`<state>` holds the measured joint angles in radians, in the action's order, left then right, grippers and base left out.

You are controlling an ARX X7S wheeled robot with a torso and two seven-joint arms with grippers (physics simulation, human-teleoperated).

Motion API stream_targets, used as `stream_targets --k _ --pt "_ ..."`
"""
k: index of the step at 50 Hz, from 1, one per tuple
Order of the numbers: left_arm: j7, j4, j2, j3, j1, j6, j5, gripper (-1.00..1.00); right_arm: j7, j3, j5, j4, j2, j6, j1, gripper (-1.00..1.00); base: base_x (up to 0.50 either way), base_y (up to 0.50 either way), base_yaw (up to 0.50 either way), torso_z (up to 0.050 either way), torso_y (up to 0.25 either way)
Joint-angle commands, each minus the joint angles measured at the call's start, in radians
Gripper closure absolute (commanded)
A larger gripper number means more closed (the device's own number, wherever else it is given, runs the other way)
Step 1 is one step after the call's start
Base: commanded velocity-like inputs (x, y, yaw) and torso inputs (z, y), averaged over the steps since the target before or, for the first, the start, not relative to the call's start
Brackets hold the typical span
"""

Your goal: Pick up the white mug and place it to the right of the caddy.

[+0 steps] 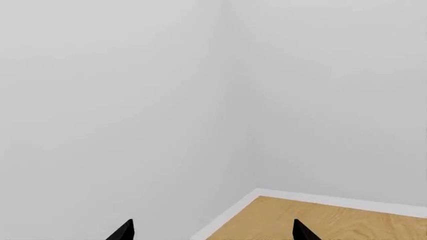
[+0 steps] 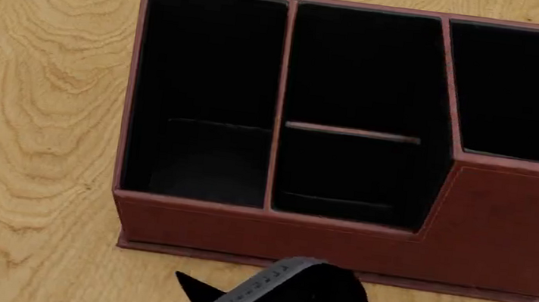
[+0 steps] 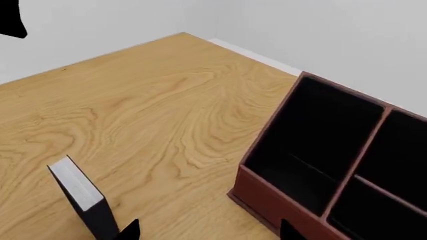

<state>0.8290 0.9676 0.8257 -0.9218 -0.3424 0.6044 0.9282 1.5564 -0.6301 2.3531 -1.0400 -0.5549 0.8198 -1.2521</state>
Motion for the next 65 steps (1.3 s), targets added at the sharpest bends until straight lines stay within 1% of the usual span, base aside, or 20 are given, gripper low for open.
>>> stream_targets --k 1,14,20,23,38,54,58,65 --pt "0.013 0.000 0.011 0.018 0.006 0.000 -0.001 -1.00 -0.012 -0.018 0.041 0.000 0.013 -0.012 0.011 -1.00 0.00 0.00 0.00 0.000 0.000" --pt "0.026 0.012 0.021 -0.002 -0.001 0.008 0.022 -1.00 -0.061 -0.024 0.077 0.015 0.022 0.006 0.010 -1.00 0.00 0.00 0.00 0.000 0.000" --pt "0.031 0.012 0.026 0.004 -0.003 0.007 0.022 -1.00 -0.062 -0.031 0.106 0.009 0.037 0.006 -0.004 -1.00 0.00 0.00 0.00 0.000 0.000" --pt "0.035 0.013 0.028 0.007 -0.002 0.006 0.022 -1.00 -0.091 -0.027 0.104 0.031 0.029 0.031 -0.003 -1.00 0.00 0.00 0.00 0.000 0.000" --pt "0.033 0.005 0.036 0.027 0.003 -0.008 0.011 -1.00 -0.114 -0.063 0.148 0.038 0.036 0.020 -0.005 -1.00 0.00 0.00 0.00 0.000 0.000" --pt "0.004 -0.010 0.006 0.036 -0.014 -0.036 -0.022 -1.00 -0.101 -0.117 0.177 0.021 0.055 -0.008 0.001 -1.00 0.00 0.00 0.00 0.000 0.000" --pt "-0.008 -0.013 -0.008 0.022 -0.025 -0.043 -0.027 -1.00 -0.090 -0.135 0.183 0.016 0.066 -0.014 -0.003 -1.00 0.00 0.00 0.00 0.000 0.000" --pt "-0.003 -0.006 -0.009 0.017 -0.030 -0.040 -0.022 -1.00 -0.080 -0.150 0.191 0.010 0.077 -0.020 0.000 -1.00 0.00 0.00 0.00 0.000 0.000"
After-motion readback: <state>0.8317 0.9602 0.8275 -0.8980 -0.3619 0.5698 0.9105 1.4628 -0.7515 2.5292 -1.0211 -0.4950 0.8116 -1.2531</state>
